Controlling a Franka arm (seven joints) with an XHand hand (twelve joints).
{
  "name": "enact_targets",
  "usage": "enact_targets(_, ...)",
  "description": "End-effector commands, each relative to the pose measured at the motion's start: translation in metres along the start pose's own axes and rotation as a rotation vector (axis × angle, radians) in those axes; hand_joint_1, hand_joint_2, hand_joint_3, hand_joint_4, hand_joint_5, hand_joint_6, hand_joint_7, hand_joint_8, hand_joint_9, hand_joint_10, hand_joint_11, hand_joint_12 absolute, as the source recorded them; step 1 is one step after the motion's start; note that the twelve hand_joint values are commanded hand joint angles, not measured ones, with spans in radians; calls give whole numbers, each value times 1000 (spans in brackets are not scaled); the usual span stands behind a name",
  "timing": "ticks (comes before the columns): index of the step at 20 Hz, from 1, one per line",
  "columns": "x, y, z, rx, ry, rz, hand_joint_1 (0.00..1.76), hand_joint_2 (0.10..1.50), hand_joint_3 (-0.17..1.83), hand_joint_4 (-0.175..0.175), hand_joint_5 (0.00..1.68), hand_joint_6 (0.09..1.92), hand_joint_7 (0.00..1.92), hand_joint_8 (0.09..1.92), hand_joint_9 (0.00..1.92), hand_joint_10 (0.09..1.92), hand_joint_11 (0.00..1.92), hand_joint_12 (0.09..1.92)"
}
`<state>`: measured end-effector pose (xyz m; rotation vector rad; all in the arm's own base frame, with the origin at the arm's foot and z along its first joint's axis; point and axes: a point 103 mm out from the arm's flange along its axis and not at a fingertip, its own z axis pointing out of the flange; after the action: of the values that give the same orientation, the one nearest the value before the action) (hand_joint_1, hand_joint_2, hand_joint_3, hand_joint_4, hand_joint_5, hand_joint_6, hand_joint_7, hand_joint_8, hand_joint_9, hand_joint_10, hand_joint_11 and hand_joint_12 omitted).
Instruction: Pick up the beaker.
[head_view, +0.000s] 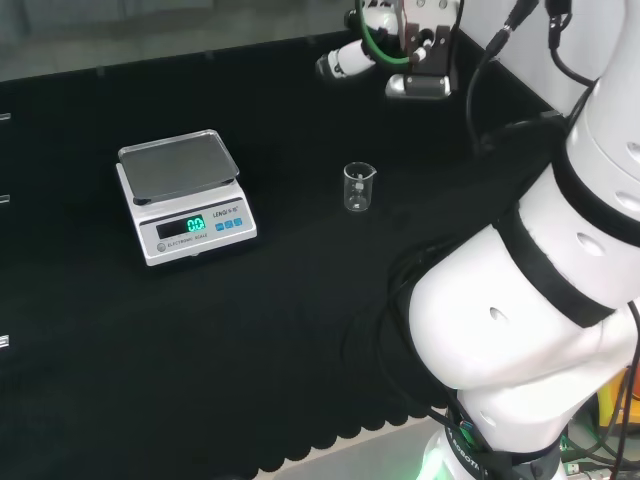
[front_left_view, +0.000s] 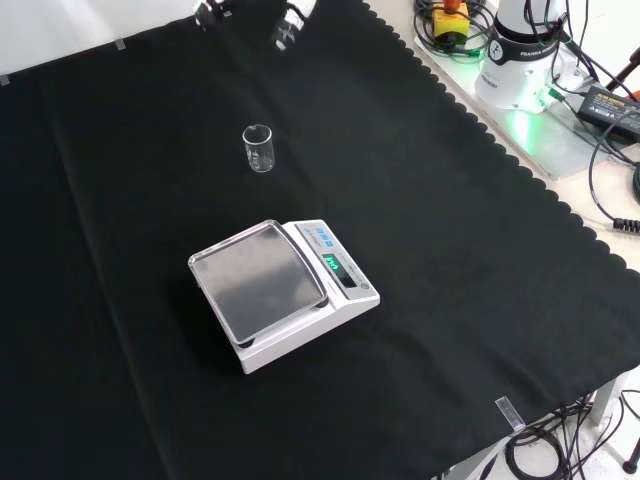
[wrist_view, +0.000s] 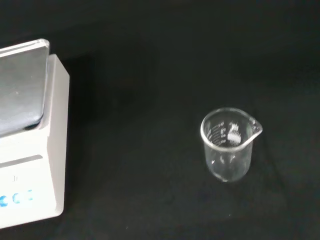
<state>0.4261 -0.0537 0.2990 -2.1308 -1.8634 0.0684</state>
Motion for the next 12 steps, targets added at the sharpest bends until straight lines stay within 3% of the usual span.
enact_targets(1,5,11,35,44,36,19,416,1007,-36,-60,36,87,0,370,0,338,0,1142)
enact_targets(12,-4,27,86,112,71,63,420,1006,-35,-62,44,87,0,393,0,364,0,1159)
